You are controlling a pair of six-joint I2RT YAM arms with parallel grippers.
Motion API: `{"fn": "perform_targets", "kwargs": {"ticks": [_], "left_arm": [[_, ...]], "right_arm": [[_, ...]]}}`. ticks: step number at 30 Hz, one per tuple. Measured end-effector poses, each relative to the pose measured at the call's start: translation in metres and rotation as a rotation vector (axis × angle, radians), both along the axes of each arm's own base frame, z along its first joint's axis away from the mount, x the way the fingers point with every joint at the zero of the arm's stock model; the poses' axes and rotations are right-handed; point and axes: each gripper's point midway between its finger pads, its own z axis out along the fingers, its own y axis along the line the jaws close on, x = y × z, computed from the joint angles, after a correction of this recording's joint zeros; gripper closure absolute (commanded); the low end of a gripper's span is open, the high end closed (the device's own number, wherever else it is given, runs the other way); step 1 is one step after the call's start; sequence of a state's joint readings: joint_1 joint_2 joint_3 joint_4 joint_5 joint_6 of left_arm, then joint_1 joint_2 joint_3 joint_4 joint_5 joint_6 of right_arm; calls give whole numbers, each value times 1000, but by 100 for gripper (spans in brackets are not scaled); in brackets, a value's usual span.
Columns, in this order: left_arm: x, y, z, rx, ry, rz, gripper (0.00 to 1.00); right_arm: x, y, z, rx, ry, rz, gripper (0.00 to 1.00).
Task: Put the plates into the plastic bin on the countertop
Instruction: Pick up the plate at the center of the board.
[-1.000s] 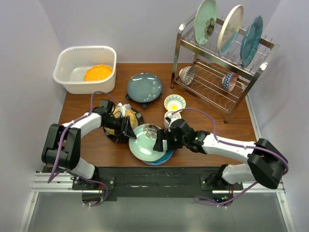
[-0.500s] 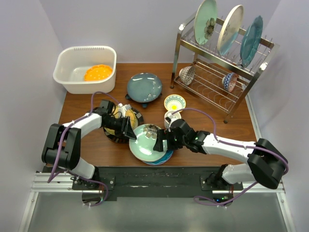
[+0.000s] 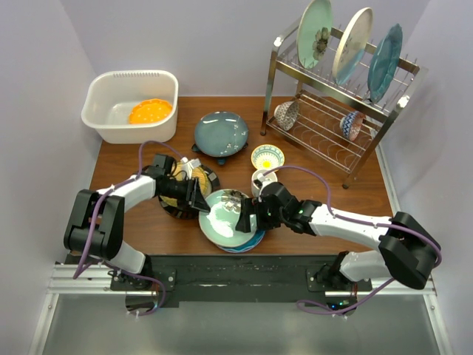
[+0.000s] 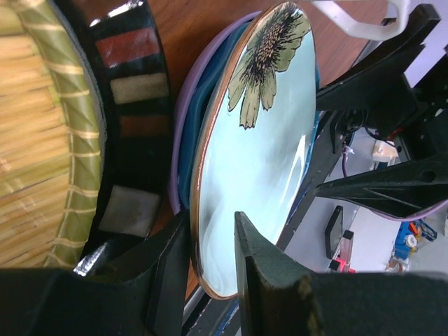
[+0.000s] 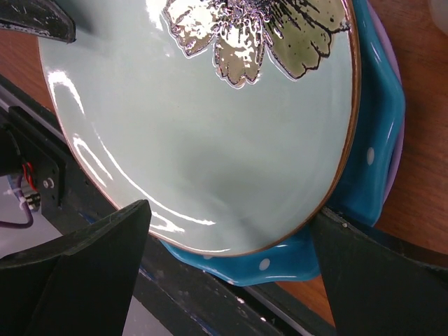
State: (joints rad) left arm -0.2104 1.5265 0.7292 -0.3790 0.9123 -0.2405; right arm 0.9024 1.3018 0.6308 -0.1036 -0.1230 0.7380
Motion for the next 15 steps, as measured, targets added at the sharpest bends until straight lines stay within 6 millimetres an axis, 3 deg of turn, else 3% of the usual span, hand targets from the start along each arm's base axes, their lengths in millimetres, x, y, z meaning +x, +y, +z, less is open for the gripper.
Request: {"fn": "perform_targets", "kwargs": {"ticks": [15], "left_arm": [[7, -8, 16, -75, -57, -4, 67]], "right_arm": [[-1, -1, -1, -7, 5, -1, 3]]}}
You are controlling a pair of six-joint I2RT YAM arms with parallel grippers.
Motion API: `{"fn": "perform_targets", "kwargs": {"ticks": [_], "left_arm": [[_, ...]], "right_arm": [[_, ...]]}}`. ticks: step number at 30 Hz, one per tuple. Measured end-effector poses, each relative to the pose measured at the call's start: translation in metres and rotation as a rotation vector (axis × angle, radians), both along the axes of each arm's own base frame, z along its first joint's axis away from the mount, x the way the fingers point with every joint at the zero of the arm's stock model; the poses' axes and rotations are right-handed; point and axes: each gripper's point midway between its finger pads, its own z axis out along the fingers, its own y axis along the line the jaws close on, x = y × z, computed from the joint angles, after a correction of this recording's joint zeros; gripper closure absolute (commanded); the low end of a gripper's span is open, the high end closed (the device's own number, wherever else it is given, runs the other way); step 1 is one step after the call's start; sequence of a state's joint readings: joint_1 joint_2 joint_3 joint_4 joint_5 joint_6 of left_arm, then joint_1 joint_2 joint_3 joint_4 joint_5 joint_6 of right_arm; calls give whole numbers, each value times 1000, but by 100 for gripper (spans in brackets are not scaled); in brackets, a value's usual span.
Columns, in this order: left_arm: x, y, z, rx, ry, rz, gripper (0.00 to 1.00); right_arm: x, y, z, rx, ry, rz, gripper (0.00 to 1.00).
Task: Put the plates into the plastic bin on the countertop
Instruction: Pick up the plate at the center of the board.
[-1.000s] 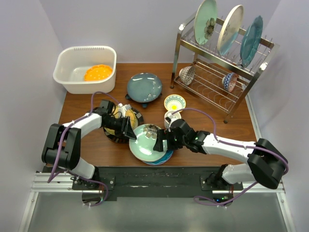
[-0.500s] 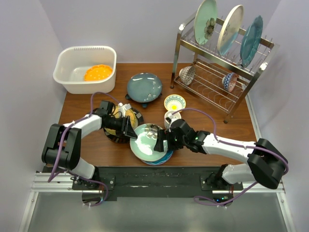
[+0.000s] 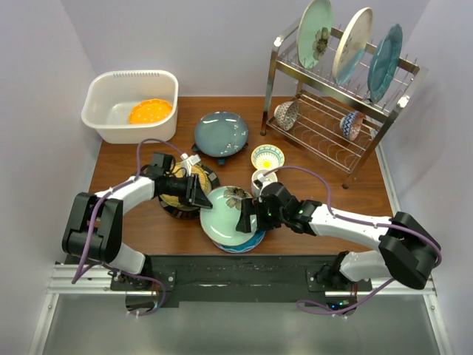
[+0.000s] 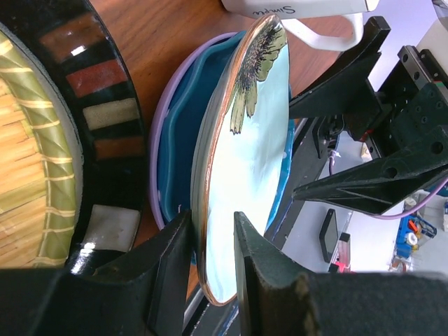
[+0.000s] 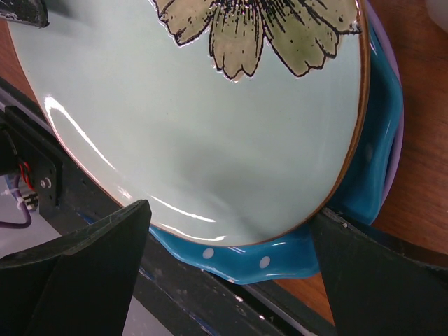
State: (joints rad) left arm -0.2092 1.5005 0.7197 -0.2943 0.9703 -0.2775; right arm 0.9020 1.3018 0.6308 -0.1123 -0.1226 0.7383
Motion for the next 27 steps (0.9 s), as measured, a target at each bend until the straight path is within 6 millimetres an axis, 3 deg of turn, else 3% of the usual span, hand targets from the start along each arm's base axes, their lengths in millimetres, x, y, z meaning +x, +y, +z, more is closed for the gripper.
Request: {"fn": "perform_targets", "kwargs": {"ticks": [10, 15, 19, 27], "left_arm": [[-15, -1, -11, 50, 39, -36, 62], [-27, -7, -18, 86, 66, -83, 78], [-35, -10, -19, 86, 98, -104, 100], [-32, -12, -15, 79, 97, -106, 100]], "right_arm": [[0, 0, 0, 0, 0, 0, 3], [1, -1, 1, -2, -5, -3, 3], [2, -3, 0, -10, -10, -8, 3], [5, -4, 0, -15, -20, -17, 3]]}}
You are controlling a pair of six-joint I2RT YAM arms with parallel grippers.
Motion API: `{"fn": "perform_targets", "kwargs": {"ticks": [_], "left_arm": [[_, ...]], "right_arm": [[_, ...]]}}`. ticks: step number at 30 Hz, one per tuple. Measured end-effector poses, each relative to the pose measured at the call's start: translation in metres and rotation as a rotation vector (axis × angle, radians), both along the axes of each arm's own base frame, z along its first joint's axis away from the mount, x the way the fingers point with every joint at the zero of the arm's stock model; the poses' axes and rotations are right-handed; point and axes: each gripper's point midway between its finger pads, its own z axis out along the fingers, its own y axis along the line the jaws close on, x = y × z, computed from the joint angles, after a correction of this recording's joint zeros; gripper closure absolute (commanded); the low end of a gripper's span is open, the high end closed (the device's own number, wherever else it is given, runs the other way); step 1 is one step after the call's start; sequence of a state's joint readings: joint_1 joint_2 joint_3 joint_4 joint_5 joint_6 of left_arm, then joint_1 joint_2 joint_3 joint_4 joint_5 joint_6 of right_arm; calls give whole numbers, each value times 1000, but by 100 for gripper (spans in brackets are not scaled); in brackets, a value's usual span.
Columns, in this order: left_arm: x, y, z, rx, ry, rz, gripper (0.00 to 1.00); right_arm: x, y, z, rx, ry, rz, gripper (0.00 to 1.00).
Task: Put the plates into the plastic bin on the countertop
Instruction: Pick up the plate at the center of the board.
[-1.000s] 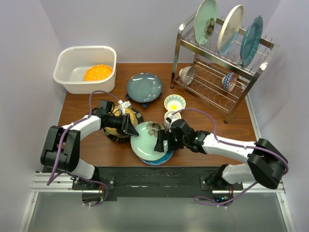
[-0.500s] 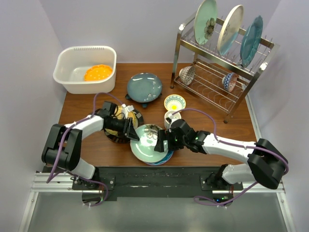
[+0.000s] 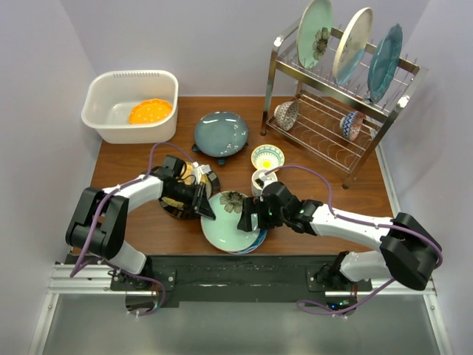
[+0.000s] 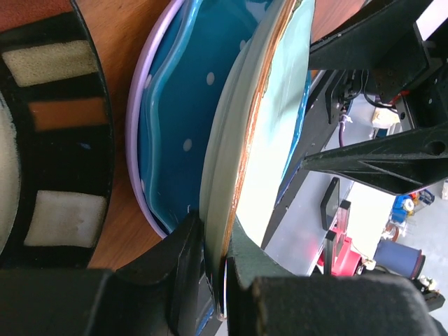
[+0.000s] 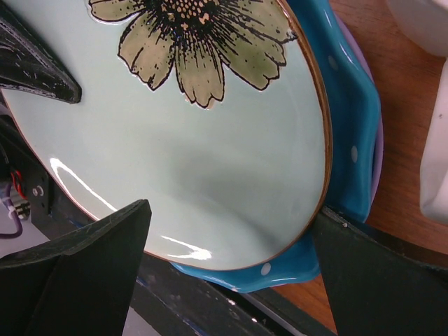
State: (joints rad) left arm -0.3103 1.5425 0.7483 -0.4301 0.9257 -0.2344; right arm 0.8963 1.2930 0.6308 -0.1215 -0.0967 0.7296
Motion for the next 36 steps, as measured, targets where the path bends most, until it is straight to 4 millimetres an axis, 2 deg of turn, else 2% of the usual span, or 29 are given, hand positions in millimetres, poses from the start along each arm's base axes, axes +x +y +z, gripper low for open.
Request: {"fn": "perform_targets", "kwargs": {"ticks": [20, 36], "left_arm": [[9, -1, 15, 1, -59, 19, 100], [18, 25, 27, -27, -55, 95, 100]], "right_arm": [[6, -2, 15, 23, -57, -10, 1], [13, 16, 39, 131, -120, 9, 1]]}}
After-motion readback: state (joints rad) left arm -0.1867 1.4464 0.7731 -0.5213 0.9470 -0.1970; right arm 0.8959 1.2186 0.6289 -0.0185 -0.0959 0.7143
